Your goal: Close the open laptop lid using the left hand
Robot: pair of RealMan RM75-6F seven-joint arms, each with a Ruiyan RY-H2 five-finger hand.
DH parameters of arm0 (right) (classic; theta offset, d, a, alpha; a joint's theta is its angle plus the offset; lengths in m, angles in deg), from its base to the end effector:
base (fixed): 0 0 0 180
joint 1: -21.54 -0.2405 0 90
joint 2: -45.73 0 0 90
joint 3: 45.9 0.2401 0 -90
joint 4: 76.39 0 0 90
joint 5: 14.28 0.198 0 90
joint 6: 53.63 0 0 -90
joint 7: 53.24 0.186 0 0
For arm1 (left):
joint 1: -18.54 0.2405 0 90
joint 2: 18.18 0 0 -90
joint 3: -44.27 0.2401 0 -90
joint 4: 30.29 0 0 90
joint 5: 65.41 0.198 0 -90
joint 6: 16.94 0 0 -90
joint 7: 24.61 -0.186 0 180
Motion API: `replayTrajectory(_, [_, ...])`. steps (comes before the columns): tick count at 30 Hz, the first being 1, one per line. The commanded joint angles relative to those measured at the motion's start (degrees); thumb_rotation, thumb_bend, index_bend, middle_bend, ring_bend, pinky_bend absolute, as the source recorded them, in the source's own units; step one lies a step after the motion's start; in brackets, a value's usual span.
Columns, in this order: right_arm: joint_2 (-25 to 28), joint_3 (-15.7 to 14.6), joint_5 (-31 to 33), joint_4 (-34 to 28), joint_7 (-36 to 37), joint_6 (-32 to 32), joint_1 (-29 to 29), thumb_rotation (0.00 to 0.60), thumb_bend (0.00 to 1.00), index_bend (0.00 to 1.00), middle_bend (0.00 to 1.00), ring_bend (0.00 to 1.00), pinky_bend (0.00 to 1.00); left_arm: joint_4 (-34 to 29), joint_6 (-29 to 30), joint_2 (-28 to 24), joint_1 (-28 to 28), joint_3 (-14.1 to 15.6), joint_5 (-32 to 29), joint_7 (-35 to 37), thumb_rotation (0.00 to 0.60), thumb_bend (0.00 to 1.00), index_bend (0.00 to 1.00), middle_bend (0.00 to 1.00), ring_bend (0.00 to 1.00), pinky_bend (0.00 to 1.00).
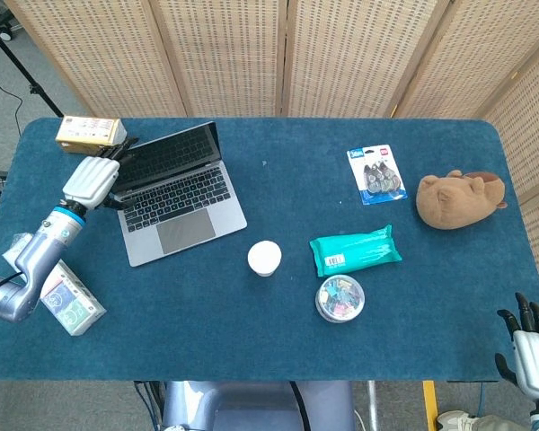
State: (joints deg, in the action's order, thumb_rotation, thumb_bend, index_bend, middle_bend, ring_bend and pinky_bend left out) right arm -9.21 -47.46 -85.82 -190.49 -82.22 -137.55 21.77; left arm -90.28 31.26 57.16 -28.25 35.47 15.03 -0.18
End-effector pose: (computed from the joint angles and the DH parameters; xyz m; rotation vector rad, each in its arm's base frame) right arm -0.2988 -0.1681 0.1720 1.3474 -0.9537 0.3976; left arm -0.1928 0.4623 0.1118 -1.7336 -0.9465 -1.0041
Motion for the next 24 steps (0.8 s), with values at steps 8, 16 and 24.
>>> replayTrajectory(8, [0.1,0.0,-0.1,-0.1,0.2,0.0,0.1,0.600,0.37,0.21,0.00,0.00,0.00,-2.8,0.3,0.4,0.2,-0.2,-0.8,-1.1,0.600,0.19,0.27,0.08,0.12,0.14])
replayTrajectory(16, [0.4,-0.1,-0.6,-0.2,0.5,-0.1,0.2,0.600,0.37,0.21,0.00,0.00,0.00,-6.4,0.3,1.1,0.0,-0.5,-1.5,-2.5,0.600,0.19,0.27,0.08,0.12,0.14])
replayTrajectory(24, [0.6,-0.1,-0.9,-0.2,0.9,-0.2,0.3,0.600,0.37,0.21,0.00,0.00,0.00,-9.5,0.2,1.8,-0.1,-0.4,-1.7,-4.0,0.600,0.19,0.27,0.08,0.12,0.14])
